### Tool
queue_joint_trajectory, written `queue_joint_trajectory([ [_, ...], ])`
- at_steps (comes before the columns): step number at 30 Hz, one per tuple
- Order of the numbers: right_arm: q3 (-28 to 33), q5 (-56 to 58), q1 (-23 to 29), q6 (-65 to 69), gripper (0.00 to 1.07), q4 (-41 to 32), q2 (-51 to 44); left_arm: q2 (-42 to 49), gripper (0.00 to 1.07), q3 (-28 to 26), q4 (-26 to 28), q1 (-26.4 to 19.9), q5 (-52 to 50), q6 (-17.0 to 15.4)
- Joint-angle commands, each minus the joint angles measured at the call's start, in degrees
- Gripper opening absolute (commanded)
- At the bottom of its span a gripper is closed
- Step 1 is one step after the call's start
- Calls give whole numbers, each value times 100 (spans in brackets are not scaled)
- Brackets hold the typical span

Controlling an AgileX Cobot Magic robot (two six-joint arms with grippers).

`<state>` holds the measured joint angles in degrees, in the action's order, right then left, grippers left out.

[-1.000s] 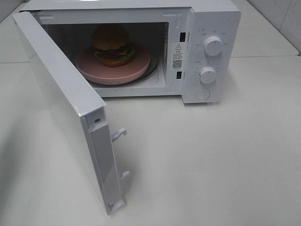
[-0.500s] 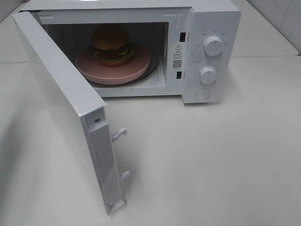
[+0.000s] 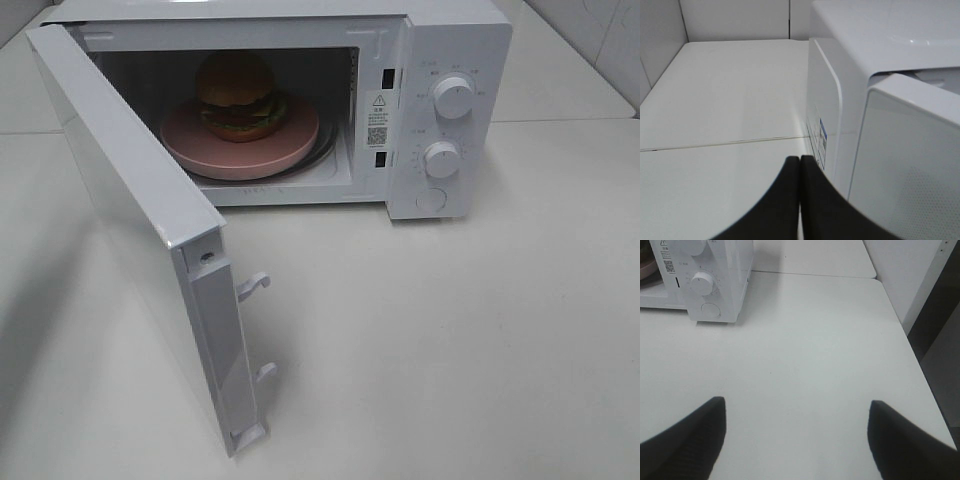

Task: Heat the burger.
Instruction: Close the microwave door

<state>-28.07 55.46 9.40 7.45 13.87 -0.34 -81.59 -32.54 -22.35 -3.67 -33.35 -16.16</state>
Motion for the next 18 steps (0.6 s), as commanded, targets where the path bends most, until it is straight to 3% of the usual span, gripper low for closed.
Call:
queue_joint_trajectory([
  [1, 11, -46, -17, -69, 74, -29, -155, -120, 0, -29, -264, 17, -97, -86],
  [12, 11, -46, -17, -69, 74, -29, -155, -579, 0, -29, -498, 17, -493, -476],
  [15, 11, -46, -17, -69, 74, -29, -155, -802, 0, -29, -1129, 17, -1026, -516],
  [17, 11, -46, -17, -69, 74, -29, -155, -859, 0, -34, -1261, 17, -1112, -573],
  [18, 11, -46, -17, -69, 74, -29, -155, -957, 0, -34, -1387, 29, -1169, -728],
])
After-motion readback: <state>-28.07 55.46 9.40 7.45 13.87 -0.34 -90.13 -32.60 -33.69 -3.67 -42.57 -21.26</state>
